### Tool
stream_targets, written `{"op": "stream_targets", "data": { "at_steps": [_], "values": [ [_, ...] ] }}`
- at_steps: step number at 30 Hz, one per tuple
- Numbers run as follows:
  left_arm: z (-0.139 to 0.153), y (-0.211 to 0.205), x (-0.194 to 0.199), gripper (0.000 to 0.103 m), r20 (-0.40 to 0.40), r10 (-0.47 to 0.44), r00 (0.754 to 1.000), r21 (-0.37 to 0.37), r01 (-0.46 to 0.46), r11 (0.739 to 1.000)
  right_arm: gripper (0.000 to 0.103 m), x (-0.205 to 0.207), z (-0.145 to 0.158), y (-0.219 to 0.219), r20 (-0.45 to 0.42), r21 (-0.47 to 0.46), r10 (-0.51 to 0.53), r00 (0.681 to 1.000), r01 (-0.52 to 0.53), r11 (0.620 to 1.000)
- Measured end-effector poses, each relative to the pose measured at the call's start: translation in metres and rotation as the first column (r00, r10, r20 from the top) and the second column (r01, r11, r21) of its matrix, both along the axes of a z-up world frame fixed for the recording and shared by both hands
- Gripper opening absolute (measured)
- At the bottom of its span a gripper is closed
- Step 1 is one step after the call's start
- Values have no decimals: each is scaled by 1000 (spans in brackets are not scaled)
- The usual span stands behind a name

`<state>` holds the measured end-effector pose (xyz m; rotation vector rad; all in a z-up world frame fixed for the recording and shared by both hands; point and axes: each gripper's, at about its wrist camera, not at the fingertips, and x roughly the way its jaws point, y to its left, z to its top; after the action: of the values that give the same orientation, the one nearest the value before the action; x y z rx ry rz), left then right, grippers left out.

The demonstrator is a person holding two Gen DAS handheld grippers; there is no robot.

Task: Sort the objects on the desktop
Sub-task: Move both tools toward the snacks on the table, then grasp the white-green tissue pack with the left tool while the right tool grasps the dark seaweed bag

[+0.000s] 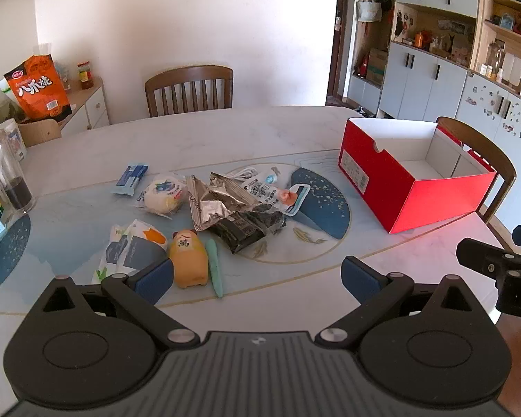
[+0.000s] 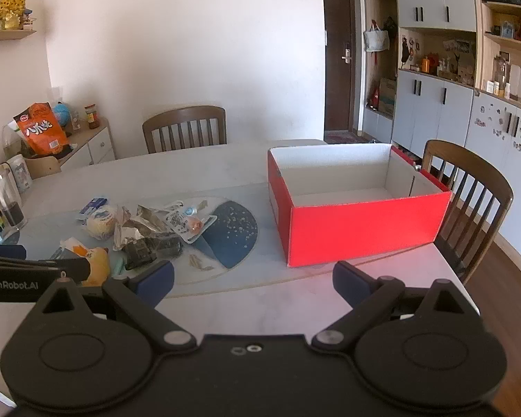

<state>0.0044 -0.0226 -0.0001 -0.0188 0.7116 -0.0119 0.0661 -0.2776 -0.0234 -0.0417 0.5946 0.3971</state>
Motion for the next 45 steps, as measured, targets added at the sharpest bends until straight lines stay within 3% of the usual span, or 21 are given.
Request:
{"op": "stream_targets", "data": {
  "at_steps": [14,21,36,45],
  "values": [
    [3,4,-2,103,5,19,1000,-29,-19,999,99,-1,5,-1,33,38,43,999,-44,998],
    [-1,22,1,103,1,81,997,-16,-81,997,99,5,6,13,38,65,76,996,-78,995],
    [-35,94,34,103,-55,160,986,4,-160,987,95,25,-15,82,10,64,171,985,-171,983],
    [-54,128,54,103,-77,142,987,18,-141,990,89,42,-34,131,-39,34,220,975,-219,975]
  ]
}}
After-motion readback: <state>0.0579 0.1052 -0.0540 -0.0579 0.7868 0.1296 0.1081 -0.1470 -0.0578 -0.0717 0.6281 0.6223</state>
